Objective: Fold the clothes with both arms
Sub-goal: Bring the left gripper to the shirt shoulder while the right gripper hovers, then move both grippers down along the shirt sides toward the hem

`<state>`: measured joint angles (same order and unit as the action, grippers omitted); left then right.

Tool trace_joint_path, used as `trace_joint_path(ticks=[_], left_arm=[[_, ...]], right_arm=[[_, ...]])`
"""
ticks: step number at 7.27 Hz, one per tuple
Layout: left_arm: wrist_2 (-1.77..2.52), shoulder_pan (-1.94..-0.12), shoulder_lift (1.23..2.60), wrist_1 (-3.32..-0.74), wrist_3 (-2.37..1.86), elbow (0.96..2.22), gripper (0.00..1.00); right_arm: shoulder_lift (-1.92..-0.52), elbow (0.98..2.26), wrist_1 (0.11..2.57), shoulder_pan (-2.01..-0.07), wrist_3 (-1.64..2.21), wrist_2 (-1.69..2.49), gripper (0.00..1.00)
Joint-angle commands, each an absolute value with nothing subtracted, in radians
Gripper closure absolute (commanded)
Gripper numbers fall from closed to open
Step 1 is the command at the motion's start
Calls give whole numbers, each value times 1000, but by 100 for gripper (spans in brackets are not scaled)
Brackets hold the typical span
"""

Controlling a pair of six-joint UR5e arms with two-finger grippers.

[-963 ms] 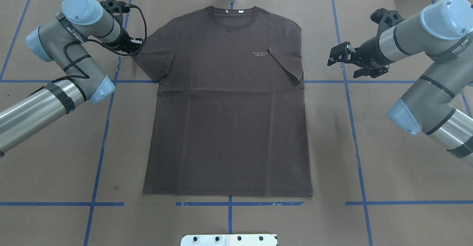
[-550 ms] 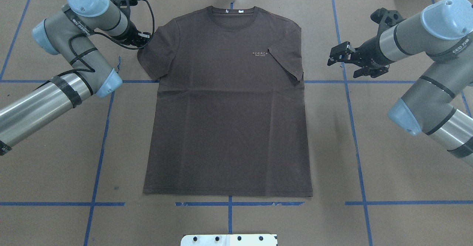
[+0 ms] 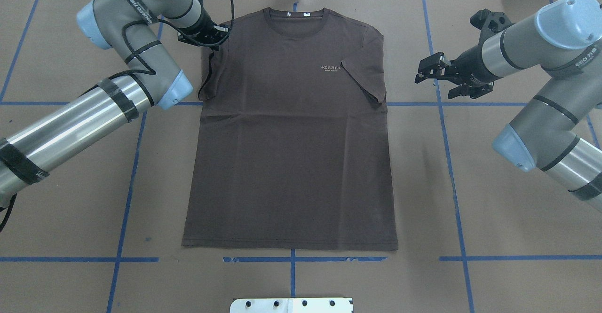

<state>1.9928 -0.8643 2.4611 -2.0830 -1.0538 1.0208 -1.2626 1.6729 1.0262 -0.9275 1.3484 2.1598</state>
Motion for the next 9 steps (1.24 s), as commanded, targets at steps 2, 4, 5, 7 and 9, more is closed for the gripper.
trace_joint_path(ticks=[2, 4, 5, 7, 9], left_arm=[[1938, -810, 2502, -2069, -1126, 1002, 100], [1927, -808, 2502, -2069, -1132, 1008, 45], [1931, -810, 2499, -2054, -1137, 1040, 39], [1937, -769, 2337, -1988, -1266, 1344, 35], [1937, -750, 2115, -1988, -1354, 1645, 32]], right_arm=[[-1259, 1671, 1026, -925, 1350, 2158, 0], [-1258, 1664, 1026, -917, 1350, 2154, 0], [-1250, 1670, 1026, -893, 1361, 2149, 0], [-1236, 1715, 1028, -742, 1490, 2044, 0], [-1255, 1929, 1235, -552, 1645, 1889, 1]])
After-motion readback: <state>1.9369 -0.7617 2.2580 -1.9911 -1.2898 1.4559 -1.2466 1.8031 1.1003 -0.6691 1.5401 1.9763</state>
